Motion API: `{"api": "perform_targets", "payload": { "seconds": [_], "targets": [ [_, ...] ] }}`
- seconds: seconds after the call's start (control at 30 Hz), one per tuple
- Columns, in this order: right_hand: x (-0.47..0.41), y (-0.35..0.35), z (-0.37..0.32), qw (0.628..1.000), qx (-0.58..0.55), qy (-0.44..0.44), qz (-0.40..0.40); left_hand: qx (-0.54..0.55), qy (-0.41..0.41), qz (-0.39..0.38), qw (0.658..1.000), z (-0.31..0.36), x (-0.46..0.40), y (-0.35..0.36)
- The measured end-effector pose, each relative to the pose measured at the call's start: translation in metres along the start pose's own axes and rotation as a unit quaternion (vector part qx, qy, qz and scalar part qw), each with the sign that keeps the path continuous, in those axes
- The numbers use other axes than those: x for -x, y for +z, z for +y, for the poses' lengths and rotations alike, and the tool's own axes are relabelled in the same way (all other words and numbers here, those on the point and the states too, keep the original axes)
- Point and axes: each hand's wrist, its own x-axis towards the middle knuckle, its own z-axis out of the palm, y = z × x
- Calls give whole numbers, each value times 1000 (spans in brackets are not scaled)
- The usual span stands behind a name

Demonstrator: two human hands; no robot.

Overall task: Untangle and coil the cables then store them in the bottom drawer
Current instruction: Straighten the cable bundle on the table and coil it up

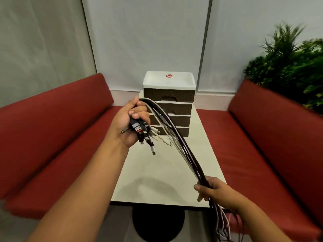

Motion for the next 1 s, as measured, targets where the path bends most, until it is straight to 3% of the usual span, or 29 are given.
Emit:
{"api": "perform_targets", "payload": {
  "seconds": [0.1, 0.17, 0.37, 0.53, 0.7, 0.73, 0.83, 1.0],
  "targets": [
    [7, 9, 8, 999, 41, -12, 30, 67, 57, 75, 993, 5, -1, 2],
    [9, 17, 4, 994, 96, -17, 38, 55, 106, 121, 985, 2, -2, 3],
    [16, 40, -43, 928, 368, -47, 17, -247, 221, 244, 912, -15, -8, -4],
    [28, 49, -113, 856, 511, -68, -24, -570, 183, 232, 767, -32, -5, -14],
    [32, 31, -198, 812, 561, -160, -11, -747, 13, 105, 656, -40, 5, -4],
    [30, 24, -212, 814, 551, -181, -5, -748, -18, 76, 659, -39, 7, -2],
    [19, 1, -240, 845, 495, -199, -14, -647, -80, -24, 758, -31, 14, 3],
    [-1, -31, -252, 907, 353, -228, 23, -489, -143, -81, 857, -22, 15, 7]
  ]
}}
